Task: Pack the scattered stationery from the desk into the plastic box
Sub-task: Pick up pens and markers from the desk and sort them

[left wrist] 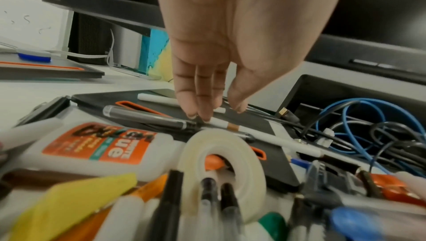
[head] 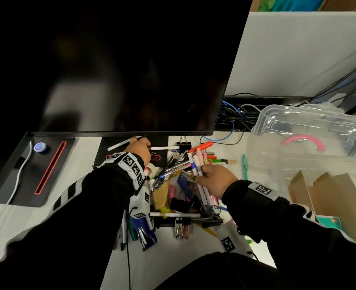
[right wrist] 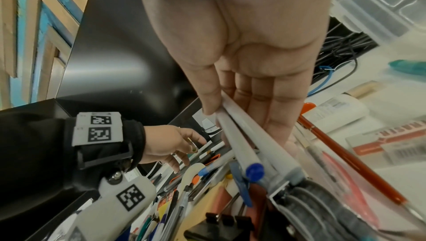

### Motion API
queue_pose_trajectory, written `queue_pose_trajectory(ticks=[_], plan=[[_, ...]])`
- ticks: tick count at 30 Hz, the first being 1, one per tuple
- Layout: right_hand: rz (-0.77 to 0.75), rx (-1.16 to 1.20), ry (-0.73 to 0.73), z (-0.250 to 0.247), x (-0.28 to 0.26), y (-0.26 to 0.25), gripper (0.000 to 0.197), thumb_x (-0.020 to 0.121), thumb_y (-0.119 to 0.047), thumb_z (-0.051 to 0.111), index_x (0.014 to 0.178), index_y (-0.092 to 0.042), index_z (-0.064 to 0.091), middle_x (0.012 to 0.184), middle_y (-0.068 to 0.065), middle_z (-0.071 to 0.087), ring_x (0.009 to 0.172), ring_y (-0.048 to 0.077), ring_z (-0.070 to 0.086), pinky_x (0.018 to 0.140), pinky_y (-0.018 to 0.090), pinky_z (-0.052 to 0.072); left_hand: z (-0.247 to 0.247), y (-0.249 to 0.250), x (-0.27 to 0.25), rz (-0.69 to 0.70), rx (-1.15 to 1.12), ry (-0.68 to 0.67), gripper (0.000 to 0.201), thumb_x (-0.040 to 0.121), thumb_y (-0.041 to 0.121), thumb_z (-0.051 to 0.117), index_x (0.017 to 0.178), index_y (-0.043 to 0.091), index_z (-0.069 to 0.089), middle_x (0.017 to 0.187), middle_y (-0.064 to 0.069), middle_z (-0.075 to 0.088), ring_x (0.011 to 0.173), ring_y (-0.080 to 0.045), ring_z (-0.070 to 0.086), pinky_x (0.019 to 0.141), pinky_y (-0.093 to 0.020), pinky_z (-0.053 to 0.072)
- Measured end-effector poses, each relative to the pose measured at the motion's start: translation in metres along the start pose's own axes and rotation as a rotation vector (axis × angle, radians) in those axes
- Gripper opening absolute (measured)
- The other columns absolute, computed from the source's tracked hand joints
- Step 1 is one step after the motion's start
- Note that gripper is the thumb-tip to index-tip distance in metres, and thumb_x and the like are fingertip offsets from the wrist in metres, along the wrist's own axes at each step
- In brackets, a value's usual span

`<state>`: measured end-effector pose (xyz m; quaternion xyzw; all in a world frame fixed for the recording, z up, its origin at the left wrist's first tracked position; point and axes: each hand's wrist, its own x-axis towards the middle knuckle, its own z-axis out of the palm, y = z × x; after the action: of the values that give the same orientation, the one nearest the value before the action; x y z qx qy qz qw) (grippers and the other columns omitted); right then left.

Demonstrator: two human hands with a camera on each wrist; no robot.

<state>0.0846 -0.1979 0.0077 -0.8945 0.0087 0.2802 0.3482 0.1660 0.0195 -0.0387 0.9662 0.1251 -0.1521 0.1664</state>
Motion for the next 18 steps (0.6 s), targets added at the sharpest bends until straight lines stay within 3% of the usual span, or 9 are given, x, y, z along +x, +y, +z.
queue_pose_trajectory(ticks=[3,7,12,18], plan=[[0.004,-0.059,0.003,-0.002,0.002,0.003,0.035,0.096,-0.027,0.049,0.063,-0.023,0.037,0.062,-0.003,0.039,0.055,0.009,0.036,0.05,0.019,0.028,0.006,-0.001,0.011,-0.038,0.017,-0.008,0.041,0.088,0.002,0.051,0.124,0.021,0.051,0.135,-0.012,0.032,0.108,-0.034,0.053,0.093,-0.037,0.046],[0.023,-0.083,-0.017,-0.003,0.003,0.008,0.033,0.096,-0.029,0.048,0.065,-0.026,0.038,0.064,-0.004,0.04,0.057,0.007,0.036,0.05,0.018,0.027,0.012,-0.002,0.021,-0.088,0.082,-0.004,0.024,0.088,0.015,0.06,0.111,0.02,0.057,0.132,-0.013,0.034,0.112,-0.035,0.048,0.097,-0.039,0.044],[0.046,-0.058,-0.032,-0.004,0.002,0.011,0.031,0.096,-0.025,0.048,0.066,-0.026,0.039,0.064,-0.004,0.041,0.057,0.008,0.038,0.051,0.018,0.029,0.017,-0.002,0.024,-0.03,0.155,-0.032,0.024,0.085,0.015,0.061,0.107,0.02,0.058,0.124,-0.013,0.045,0.115,-0.033,0.044,0.102,-0.038,0.037],[0.05,-0.058,-0.043,-0.002,0.003,0.01,0.032,0.095,-0.025,0.049,0.065,-0.026,0.038,0.065,-0.004,0.041,0.057,0.008,0.039,0.05,0.018,0.03,0.012,0.002,0.018,0.031,0.196,-0.09,0.029,0.083,0.017,0.067,0.11,0.017,0.055,0.115,-0.008,0.053,0.112,-0.028,0.049,0.098,-0.034,0.038]])
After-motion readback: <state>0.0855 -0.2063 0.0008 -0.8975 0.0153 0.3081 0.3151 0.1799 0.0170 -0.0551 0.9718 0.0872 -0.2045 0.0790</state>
